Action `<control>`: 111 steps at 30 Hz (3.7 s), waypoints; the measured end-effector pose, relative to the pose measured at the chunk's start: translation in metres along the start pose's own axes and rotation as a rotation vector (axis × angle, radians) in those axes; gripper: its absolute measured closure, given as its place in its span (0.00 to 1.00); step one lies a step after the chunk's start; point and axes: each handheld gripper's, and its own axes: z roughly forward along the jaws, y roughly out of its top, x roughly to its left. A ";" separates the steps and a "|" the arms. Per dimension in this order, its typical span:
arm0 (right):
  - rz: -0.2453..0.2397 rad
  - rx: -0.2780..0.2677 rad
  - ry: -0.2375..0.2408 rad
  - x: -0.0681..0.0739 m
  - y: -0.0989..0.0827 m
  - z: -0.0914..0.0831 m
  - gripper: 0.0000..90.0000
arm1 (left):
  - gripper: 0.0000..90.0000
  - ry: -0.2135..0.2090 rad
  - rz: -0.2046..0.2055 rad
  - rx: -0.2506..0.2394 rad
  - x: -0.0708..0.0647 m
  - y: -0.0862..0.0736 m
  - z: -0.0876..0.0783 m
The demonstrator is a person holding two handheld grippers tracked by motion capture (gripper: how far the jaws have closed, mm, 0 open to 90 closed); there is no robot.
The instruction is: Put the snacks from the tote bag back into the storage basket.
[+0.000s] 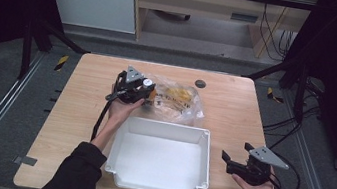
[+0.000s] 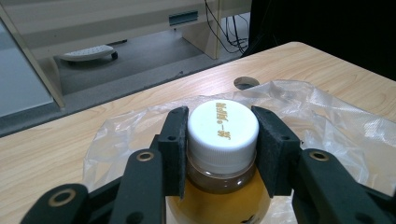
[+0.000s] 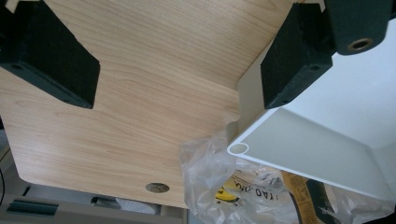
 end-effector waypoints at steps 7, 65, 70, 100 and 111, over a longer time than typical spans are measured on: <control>-0.002 0.002 0.002 0.000 0.000 0.001 0.14 | 0.66 0.008 -0.009 0.007 -0.001 0.001 -0.001; 0.005 -0.021 0.003 -0.002 0.002 -0.003 0.15 | 0.66 -0.014 -0.023 -0.137 -0.013 0.077 -0.098; 0.004 -0.025 0.004 -0.002 0.002 -0.004 0.15 | 0.66 -0.014 -0.002 -0.136 -0.017 0.075 -0.105; 0.006 -0.028 0.003 -0.002 0.002 -0.005 0.16 | 0.66 -0.075 0.021 -0.144 -0.037 0.052 -0.148; 0.004 -0.027 0.007 -0.001 0.002 -0.005 0.16 | 0.66 -0.090 0.035 -0.138 -0.046 0.031 -0.157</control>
